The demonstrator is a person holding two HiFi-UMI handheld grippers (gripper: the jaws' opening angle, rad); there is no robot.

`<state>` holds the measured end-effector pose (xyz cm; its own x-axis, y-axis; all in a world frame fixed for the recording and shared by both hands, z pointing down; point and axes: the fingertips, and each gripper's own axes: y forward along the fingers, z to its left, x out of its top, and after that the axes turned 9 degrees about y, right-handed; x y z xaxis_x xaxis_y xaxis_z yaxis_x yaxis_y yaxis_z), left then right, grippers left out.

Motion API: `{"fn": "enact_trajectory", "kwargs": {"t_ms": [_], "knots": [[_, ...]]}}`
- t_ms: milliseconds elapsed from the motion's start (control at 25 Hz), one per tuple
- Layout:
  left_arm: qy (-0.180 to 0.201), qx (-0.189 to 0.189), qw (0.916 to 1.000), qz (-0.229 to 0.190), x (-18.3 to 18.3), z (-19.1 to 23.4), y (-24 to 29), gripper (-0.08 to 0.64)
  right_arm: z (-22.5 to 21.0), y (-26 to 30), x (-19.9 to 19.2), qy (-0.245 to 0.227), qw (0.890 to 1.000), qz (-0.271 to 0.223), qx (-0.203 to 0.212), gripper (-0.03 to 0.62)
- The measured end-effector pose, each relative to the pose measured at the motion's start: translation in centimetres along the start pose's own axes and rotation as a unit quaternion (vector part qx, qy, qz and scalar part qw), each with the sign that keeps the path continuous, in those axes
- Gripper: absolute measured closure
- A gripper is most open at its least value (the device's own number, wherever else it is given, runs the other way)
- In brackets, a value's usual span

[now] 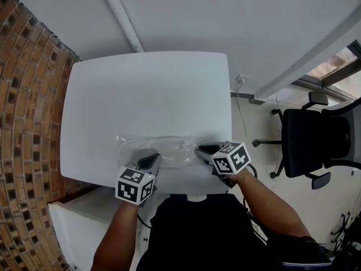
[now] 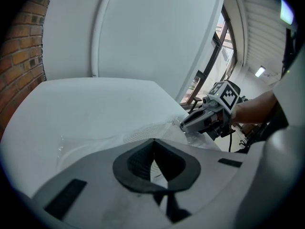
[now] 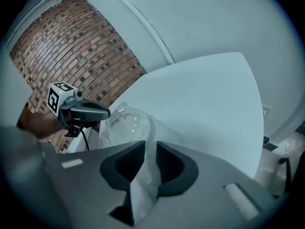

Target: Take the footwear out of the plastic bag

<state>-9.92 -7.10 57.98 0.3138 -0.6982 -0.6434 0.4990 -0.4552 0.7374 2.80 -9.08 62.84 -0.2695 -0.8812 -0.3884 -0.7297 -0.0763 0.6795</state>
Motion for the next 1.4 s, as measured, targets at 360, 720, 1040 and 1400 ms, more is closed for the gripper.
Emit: {"fn": "enact_trajectory", "kwargs": {"t_ms": [360,720,1040,1400], "knots": [[0.003,-0.007,0.9999,-0.011,0.2,0.1,-0.4,0.554,0.8,-0.1,0.9,0.077,0.995,-0.015,0.068,0.462],[0.012,-0.02,0.9996,-0.017,0.5,-0.3,-0.1,0.554,1.0,1.6,0.9,0.12,0.99,0.031,0.069,0.453],[-0.004,-0.015,0.9999,-0.005,-0.6,0.6,0.2,0.552,2.2,1.4,1.6,0.188,0.973,0.017,0.131,0.523],[-0.011,0.001,0.9999,0.005,-1.1,1.3,0.6,0.553,1.6,-1.4,1.8,0.246,0.949,-0.023,0.197,0.546]]}}
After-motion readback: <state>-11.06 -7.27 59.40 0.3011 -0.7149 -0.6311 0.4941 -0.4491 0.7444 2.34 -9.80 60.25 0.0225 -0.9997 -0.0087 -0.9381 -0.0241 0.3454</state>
